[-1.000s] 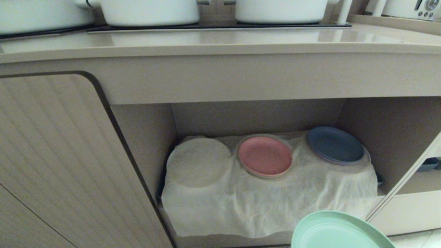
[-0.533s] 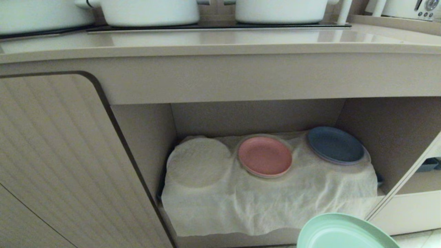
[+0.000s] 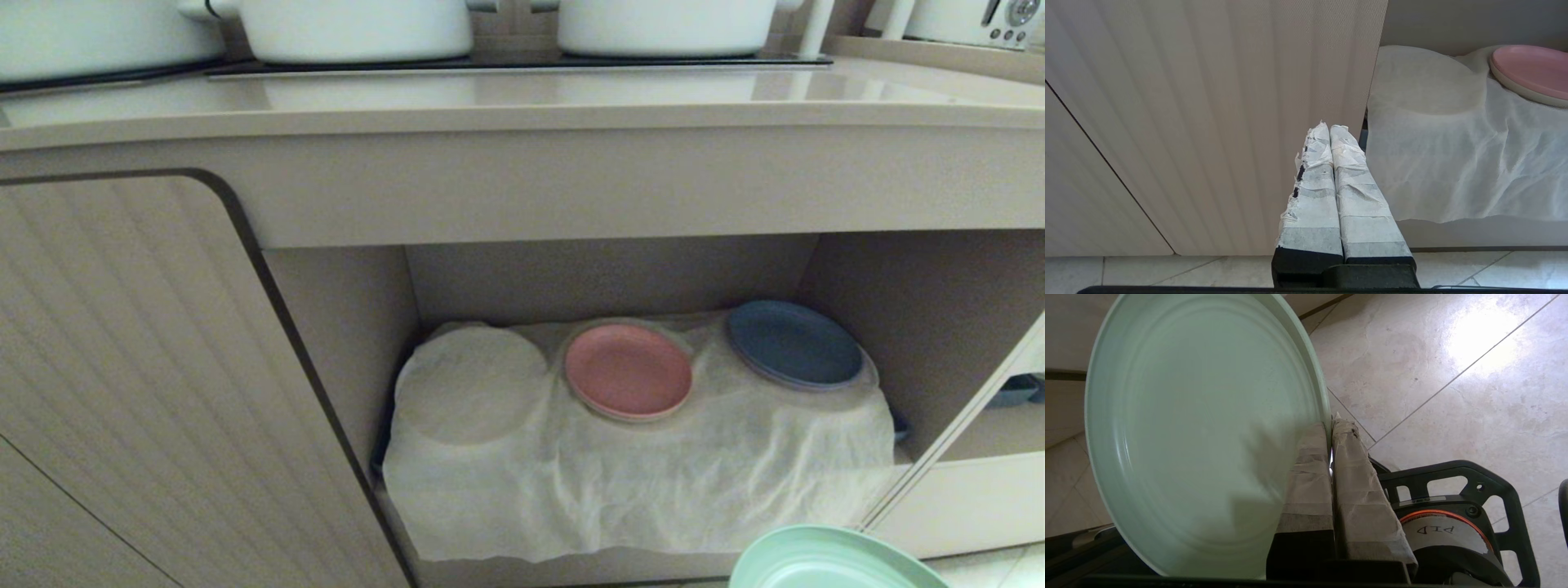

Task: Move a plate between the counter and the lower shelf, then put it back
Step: Put the plate

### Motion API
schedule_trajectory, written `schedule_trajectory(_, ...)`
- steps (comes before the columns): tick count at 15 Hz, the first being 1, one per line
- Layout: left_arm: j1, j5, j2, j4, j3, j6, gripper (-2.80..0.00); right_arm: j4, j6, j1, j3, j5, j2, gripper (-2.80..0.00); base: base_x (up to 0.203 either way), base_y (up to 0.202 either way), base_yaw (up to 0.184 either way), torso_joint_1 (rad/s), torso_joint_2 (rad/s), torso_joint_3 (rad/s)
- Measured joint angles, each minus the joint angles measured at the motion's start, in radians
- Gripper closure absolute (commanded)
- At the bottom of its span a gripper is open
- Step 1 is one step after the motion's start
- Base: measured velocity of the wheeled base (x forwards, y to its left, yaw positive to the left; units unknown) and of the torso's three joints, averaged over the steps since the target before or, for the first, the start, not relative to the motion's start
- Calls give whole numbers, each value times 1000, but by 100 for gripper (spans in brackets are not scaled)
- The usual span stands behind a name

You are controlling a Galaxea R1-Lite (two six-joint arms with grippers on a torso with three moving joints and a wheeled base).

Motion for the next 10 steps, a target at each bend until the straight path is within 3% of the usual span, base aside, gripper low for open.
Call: schedule_trajectory(10,0,0,0,0,0,0,0,7,4,1,5,2,-29,0,0,0,0,0,0,0)
